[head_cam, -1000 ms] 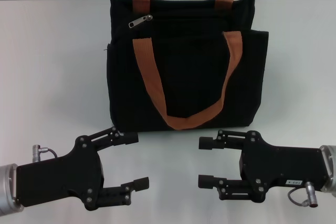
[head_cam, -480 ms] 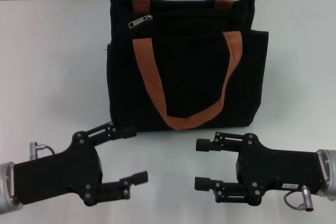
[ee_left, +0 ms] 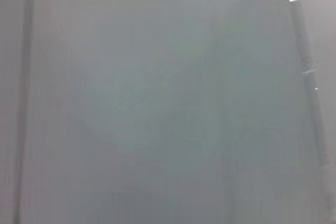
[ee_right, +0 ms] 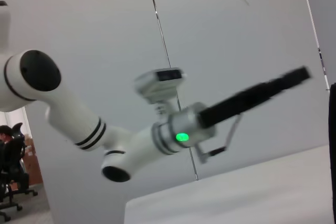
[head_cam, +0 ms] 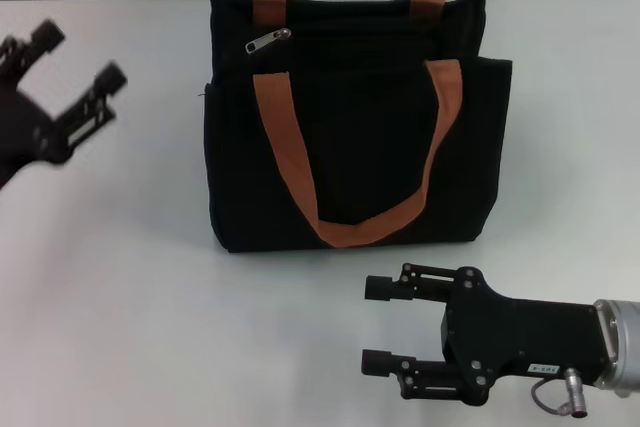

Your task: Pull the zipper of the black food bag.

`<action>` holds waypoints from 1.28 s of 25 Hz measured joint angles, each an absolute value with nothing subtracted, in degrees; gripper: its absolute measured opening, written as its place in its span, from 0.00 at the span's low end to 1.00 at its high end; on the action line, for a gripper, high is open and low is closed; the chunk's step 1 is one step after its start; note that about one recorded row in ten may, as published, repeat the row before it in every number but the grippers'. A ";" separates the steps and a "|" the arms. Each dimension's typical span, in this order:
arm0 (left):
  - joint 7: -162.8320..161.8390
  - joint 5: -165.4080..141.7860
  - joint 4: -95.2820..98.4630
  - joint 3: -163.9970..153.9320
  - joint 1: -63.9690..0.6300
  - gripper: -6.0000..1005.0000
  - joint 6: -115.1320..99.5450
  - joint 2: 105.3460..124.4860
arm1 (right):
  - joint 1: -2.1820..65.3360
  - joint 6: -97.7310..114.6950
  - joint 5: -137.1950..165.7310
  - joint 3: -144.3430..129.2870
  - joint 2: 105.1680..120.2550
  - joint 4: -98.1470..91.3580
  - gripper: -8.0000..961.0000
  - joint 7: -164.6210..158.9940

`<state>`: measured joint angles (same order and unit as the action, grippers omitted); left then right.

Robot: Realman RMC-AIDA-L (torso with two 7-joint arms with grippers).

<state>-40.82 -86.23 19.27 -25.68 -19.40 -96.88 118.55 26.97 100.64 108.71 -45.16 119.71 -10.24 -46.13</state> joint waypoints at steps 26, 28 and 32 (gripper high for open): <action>-37.78 -85.56 18.93 -40.54 -28.89 0.73 -78.06 119.09 | 29.73 98.89 108.70 -44.82 119.89 -7.36 0.73 -45.71; -37.75 -85.56 18.85 -40.56 -28.97 0.72 -77.61 119.11 | 29.78 98.88 108.69 -44.82 119.89 -7.26 0.73 -45.70; -37.63 -84.98 18.72 -40.21 -29.10 0.72 -76.17 119.12 | 29.97 98.80 108.66 -44.80 119.88 -7.12 0.73 -45.70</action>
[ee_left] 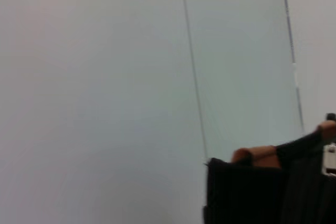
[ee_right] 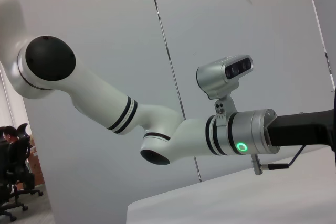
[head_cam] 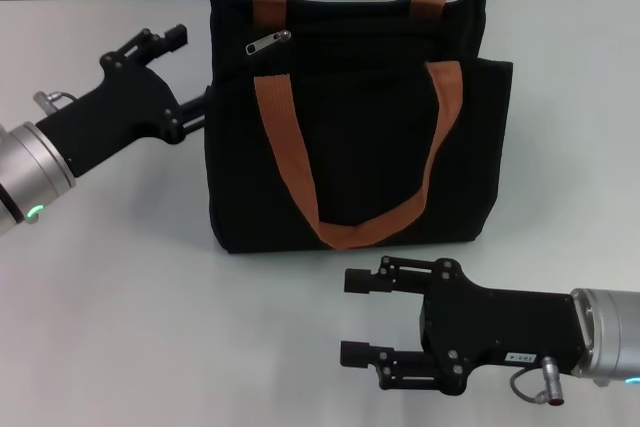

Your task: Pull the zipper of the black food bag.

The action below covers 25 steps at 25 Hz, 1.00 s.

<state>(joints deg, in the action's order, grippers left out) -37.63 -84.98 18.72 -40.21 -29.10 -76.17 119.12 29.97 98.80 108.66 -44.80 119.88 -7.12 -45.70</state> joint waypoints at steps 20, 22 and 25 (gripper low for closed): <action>-34.02 -79.62 13.23 -40.25 -29.55 0.68 -78.11 119.18 | 29.92 98.78 108.54 -43.18 119.88 -6.63 0.73 -45.21; -35.00 -79.57 12.99 -39.83 -29.49 0.68 -78.27 119.18 | 29.91 98.78 108.54 -43.02 119.88 -6.61 0.73 -44.94; -35.92 -79.21 12.80 -39.17 -29.42 0.67 -78.34 119.18 | 29.87 98.79 108.54 -42.96 119.88 -6.59 0.73 -44.93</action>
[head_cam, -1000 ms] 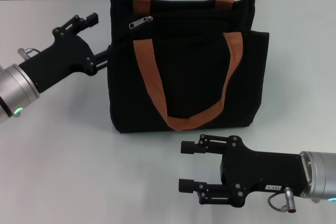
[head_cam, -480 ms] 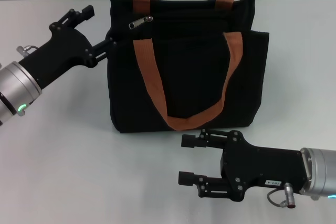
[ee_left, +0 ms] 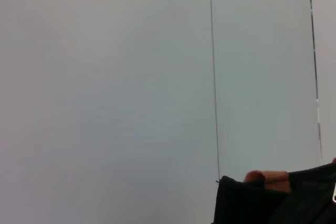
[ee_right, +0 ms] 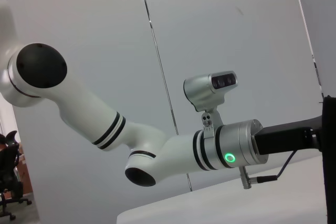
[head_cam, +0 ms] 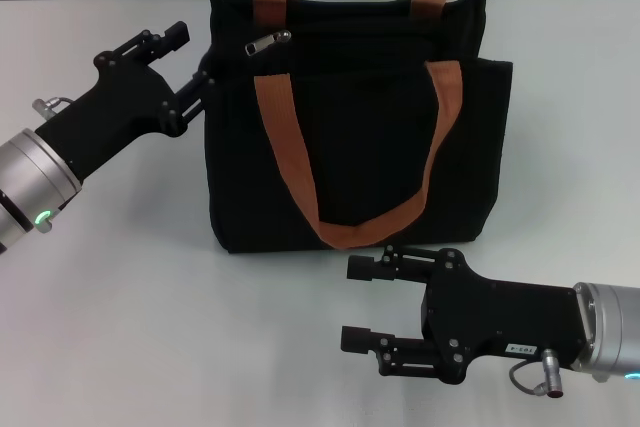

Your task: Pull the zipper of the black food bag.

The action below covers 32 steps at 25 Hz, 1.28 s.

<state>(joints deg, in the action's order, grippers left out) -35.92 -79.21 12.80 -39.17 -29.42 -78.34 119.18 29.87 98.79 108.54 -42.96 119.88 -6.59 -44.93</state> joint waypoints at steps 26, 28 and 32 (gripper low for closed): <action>-44.65 -79.01 12.33 -39.52 -29.32 0.02 -81.62 119.01 | 27.75 107.34 108.55 -39.29 119.30 -7.16 0.73 -49.05; -48.29 -79.01 12.66 -39.42 -29.21 0.02 -83.03 118.92 | 27.37 109.88 108.57 -37.88 119.25 -7.89 0.73 -51.46; -55.93 -79.27 14.57 -39.54 -28.86 0.03 -84.86 118.81 | 27.17 116.64 108.53 -28.31 119.12 -14.31 0.73 -71.81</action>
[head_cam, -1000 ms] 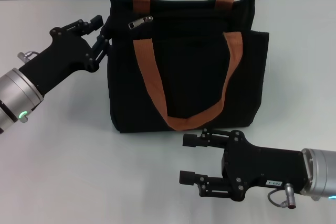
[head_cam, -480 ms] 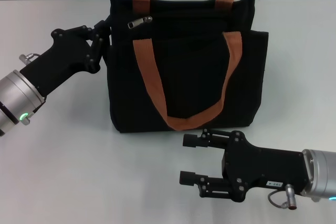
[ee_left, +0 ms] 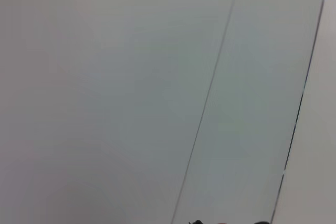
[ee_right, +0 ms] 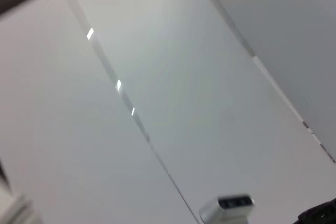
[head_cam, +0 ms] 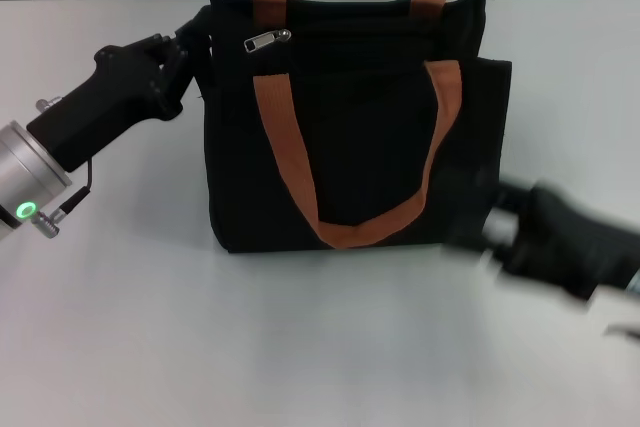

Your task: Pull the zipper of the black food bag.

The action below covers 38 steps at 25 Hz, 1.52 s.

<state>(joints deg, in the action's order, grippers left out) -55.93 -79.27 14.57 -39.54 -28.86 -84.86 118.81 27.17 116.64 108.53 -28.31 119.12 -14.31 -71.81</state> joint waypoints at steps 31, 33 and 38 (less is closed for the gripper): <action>-77.95 -79.25 15.07 -39.64 -32.88 0.03 -91.82 119.21 | 40.58 95.83 102.66 -23.92 119.63 -12.41 0.73 -93.70; -77.90 -79.24 14.98 -39.59 -33.02 0.03 -91.66 119.21 | 40.52 95.39 102.65 -23.93 119.63 -11.89 0.73 -92.93; -79.10 -78.79 14.75 -39.46 -33.06 0.03 -89.76 119.20 | 40.60 94.36 102.83 -24.58 119.63 -11.11 0.73 -92.33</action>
<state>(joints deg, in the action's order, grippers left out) -79.10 -78.79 14.75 -39.46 -33.06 -89.76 119.20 40.60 94.36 102.83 -24.58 119.63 -11.11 -92.33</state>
